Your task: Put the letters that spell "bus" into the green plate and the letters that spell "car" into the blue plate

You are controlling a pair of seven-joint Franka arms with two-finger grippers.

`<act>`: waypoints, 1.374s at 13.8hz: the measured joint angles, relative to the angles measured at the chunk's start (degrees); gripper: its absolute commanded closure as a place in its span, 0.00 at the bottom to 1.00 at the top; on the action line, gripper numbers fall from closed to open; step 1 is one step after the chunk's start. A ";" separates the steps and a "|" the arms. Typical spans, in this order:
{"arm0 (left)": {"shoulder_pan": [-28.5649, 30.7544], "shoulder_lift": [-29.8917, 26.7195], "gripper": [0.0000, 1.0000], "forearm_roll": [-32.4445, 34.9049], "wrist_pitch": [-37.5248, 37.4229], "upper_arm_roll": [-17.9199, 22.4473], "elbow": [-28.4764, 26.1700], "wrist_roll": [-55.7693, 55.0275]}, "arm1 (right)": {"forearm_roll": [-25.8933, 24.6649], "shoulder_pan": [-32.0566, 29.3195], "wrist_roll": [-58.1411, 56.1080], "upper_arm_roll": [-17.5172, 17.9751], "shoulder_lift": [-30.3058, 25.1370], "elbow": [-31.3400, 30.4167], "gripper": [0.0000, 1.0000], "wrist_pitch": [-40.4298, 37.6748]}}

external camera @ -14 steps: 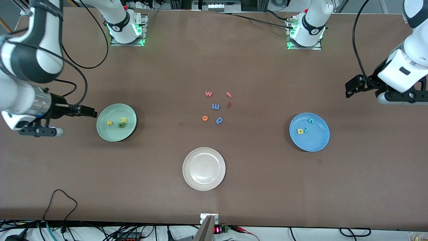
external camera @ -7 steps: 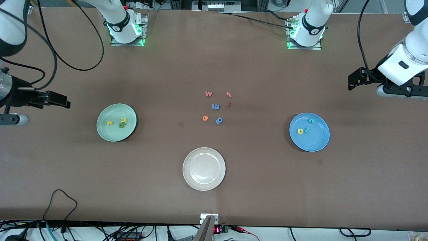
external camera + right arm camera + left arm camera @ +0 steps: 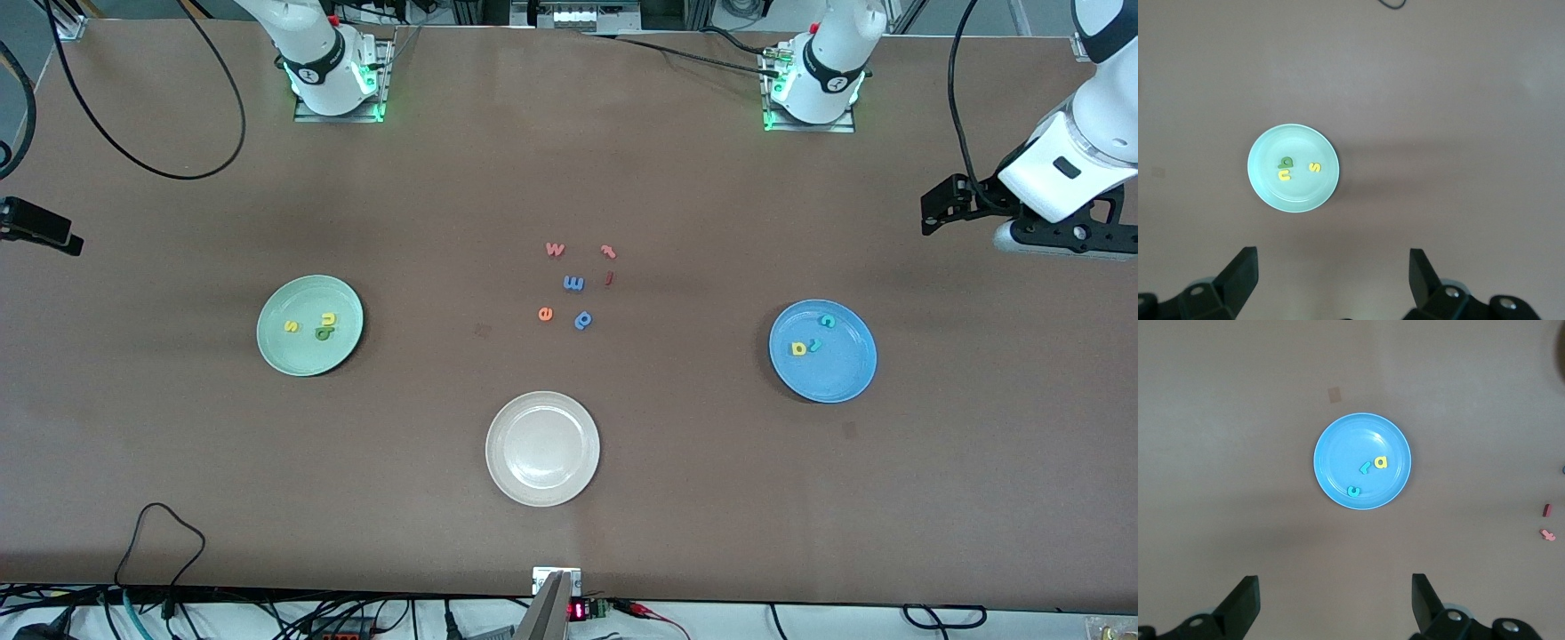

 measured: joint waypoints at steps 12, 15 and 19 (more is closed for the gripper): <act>0.00 -0.01 0.00 0.00 -0.77 -0.02 0.03 0.17 | -0.01 0.11 1.84 1.03 -11.07 -15.92 0.00 8.19; 0.00 -0.04 0.00 0.00 -0.82 -0.02 0.03 0.17 | -0.01 0.11 1.96 1.15 -11.48 -16.13 0.00 7.09; 0.00 -0.06 0.00 0.00 -0.93 -0.02 0.03 0.17 | -0.01 0.11 2.02 1.17 -11.53 -16.13 0.00 6.45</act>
